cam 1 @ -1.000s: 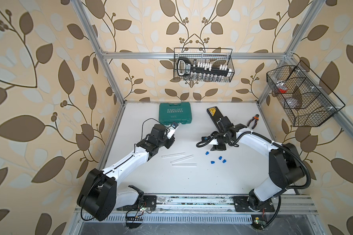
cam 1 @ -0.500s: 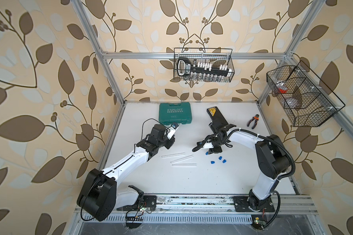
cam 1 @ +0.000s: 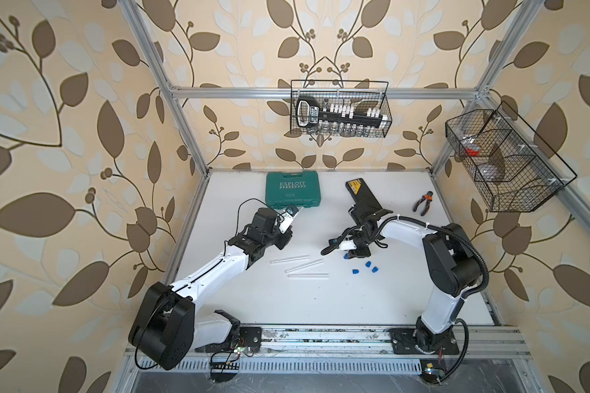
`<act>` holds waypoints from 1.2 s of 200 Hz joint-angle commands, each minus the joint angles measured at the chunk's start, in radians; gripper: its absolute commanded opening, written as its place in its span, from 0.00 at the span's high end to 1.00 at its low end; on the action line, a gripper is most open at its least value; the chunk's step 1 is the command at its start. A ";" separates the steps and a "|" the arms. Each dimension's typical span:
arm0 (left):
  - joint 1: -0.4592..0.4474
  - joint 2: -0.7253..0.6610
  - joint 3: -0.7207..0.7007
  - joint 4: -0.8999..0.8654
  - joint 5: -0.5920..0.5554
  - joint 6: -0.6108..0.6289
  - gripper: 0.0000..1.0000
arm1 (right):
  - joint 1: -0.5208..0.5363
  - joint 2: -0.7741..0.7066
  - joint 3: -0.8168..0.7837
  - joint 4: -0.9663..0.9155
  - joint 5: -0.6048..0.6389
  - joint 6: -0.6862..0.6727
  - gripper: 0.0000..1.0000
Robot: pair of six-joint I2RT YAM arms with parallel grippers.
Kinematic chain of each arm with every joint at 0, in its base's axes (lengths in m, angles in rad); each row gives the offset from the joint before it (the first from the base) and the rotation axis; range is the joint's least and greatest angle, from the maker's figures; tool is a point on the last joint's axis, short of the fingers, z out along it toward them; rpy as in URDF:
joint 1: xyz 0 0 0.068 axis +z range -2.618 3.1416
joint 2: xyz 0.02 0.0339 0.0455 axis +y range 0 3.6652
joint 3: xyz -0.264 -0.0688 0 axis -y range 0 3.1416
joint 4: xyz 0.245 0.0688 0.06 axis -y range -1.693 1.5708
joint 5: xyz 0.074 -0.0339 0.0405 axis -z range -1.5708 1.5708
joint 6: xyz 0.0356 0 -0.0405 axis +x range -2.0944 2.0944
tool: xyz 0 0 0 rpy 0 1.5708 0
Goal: Insert stoppers into test tubes
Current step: Pick up the stopper from the center of the board.
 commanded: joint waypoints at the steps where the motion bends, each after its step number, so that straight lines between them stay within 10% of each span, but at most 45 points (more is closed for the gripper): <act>1: 0.007 -0.022 0.021 0.004 0.038 0.006 1.00 | 0.001 0.004 -0.023 -0.003 -0.032 -0.010 0.67; 240: 0.007 -0.038 0.014 0.012 0.069 0.019 1.00 | -0.009 0.032 -0.055 0.002 -0.085 0.117 0.90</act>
